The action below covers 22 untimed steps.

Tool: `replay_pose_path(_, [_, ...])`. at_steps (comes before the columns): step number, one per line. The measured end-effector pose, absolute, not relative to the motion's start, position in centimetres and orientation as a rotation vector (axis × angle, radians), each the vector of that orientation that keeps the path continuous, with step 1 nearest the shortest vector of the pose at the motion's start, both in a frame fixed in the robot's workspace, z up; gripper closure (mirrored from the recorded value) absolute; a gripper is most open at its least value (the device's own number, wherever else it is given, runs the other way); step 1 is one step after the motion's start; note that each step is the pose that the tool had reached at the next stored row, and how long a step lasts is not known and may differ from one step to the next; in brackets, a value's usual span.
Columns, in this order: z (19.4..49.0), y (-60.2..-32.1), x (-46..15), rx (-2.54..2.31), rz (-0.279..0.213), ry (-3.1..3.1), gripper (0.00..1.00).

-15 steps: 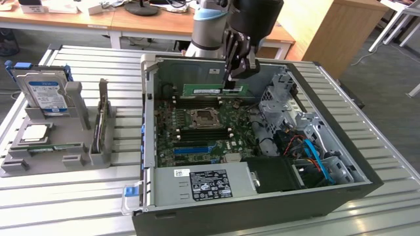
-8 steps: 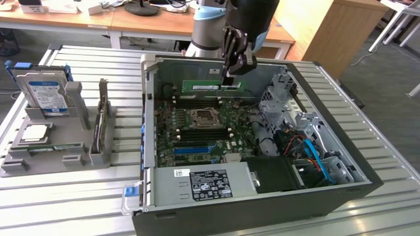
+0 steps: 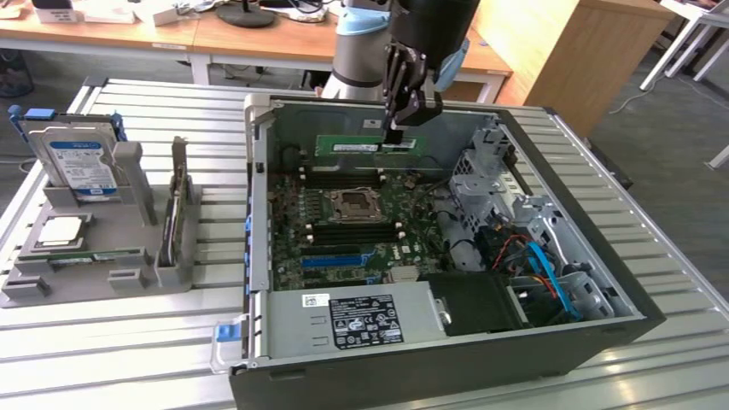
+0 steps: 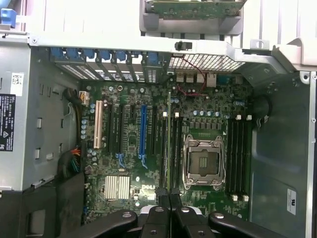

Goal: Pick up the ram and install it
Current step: 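Pick up the ram and move it above insertion slot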

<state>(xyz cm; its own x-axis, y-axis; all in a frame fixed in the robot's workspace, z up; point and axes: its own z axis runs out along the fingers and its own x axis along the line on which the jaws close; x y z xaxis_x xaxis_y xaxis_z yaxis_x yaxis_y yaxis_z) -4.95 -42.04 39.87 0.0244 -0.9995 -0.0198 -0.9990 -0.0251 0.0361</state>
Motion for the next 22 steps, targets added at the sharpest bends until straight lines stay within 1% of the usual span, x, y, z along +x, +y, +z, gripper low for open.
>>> replay_pose_path(8, [39.7, -42.0, -5.0, 2.240, -0.062, -2.185, 0.88])
replay_pose_path(22, [37.9, -42.0, -5.0, 2.240, -0.062, -2.185, 0.88])
